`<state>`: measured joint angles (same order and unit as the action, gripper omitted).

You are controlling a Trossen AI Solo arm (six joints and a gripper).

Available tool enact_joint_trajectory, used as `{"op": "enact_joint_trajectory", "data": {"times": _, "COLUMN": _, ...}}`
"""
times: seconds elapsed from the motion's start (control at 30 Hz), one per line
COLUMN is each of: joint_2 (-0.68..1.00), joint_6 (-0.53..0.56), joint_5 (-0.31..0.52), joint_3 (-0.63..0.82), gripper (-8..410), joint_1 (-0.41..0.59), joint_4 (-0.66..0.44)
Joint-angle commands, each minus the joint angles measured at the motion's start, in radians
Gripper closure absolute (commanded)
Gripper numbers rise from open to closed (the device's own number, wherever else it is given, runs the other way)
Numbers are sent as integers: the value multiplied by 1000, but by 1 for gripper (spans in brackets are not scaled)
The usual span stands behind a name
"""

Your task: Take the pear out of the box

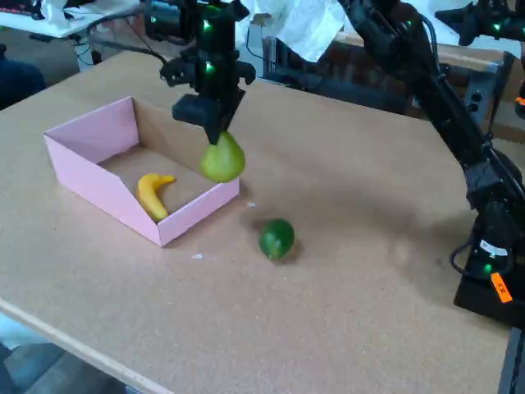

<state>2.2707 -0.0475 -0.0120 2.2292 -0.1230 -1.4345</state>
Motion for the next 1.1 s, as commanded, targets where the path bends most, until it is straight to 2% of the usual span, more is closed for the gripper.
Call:
{"op": "enact_joint_trajectory", "data": {"times": 0.0, "joint_2": -94, "joint_6": 23, "joint_5": 5, "joint_3": -148, "gripper": 373, "joint_1": -14, "joint_4": 62}}
{"op": "enact_joint_trajectory", "data": {"times": 0.23, "joint_2": -340, "joint_6": 52, "joint_5": 5, "joint_3": -545, "gripper": 373, "joint_1": -5, "joint_4": 317}}
{"op": "enact_joint_trajectory", "data": {"times": 0.4, "joint_2": -445, "joint_6": 54, "joint_5": 5, "joint_3": -735, "gripper": 373, "joint_1": 21, "joint_4": 373}}
{"op": "enact_joint_trajectory", "data": {"times": 0.67, "joint_2": -511, "joint_6": 56, "joint_5": 4, "joint_3": -885, "gripper": 373, "joint_1": 32, "joint_4": 450}}
{"op": "enact_joint_trajectory", "data": {"times": 1.07, "joint_2": -517, "joint_6": 45, "joint_5": -33, "joint_3": -981, "gripper": 373, "joint_1": 64, "joint_4": 532}}
